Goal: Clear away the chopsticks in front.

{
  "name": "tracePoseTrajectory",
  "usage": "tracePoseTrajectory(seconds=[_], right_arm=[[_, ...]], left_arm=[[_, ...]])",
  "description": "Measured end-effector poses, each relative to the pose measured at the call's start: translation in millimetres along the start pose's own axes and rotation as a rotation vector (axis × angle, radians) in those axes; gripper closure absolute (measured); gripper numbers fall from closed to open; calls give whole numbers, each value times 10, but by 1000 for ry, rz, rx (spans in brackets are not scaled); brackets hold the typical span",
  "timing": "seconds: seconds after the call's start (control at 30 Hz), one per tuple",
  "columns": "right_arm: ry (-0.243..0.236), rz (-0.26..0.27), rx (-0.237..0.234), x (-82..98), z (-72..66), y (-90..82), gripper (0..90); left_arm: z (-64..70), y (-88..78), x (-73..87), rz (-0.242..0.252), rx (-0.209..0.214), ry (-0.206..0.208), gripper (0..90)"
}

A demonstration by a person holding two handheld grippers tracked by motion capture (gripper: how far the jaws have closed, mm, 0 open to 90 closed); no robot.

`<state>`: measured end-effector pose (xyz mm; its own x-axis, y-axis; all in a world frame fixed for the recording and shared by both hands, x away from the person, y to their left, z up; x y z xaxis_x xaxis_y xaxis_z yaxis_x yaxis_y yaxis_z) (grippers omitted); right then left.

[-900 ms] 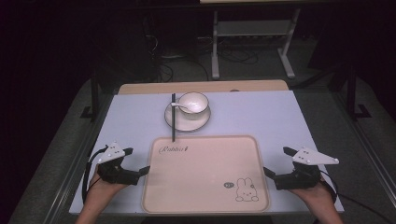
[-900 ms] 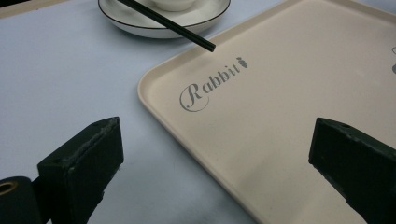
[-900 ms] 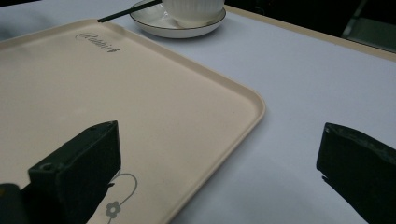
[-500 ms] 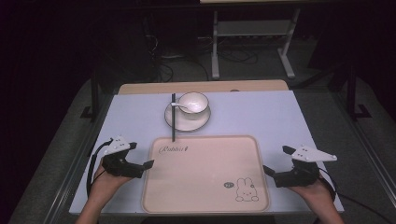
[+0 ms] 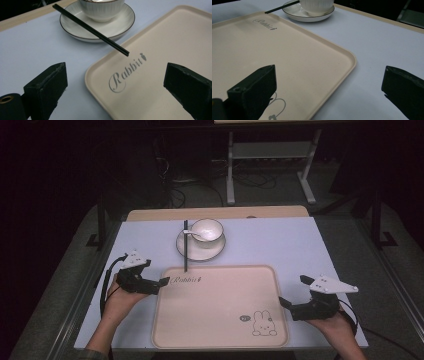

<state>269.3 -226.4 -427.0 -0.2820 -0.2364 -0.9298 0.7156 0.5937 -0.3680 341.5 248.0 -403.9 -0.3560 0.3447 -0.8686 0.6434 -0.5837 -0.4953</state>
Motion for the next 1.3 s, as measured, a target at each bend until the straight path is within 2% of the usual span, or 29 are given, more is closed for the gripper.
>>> tracePoseTrajectory(seconds=[0.13, 0.2, 0.53, 0.8, 0.93, 1.03, 1.3], right_arm=[[2, -5, -1, 1, 0, 9, 0], [4, -3, 2, 0, 8, 8, 0], [9, -4, 6, 5, 12, 6, 0], [11, -3, 8, 10, 11, 7, 0], [9, -4, 6, 15, 13, 7, 0], [12, -2, 6, 15, 17, 2, 0], [21, 2, 4, 18, 23, -11, 0]], left_arm=[[-22, 48, -62, -1, -2, 4, 51], [-49, 117, -143, -1, -5, 2, 52], [-107, 328, -347, -1, -2, 3, 56], [-186, 596, -519, -14, 2, 6, 68], [-227, 731, -591, -25, -5, 17, 129], [-265, 862, -619, -64, -21, 28, 145], [-366, 1189, -569, -147, -40, -4, 320]])
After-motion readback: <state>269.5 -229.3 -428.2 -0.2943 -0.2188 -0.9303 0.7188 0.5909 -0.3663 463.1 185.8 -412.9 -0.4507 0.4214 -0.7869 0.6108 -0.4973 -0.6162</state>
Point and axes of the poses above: each handheld gripper's, and its own axes: y roughly forward along the jaws, x roughly out of its underside, z roughly to its right, the point moved 3 cm from there along y, roughly forward along the jaws, and after that the axes turned 6 degrees about z, right-handed, at the moved point
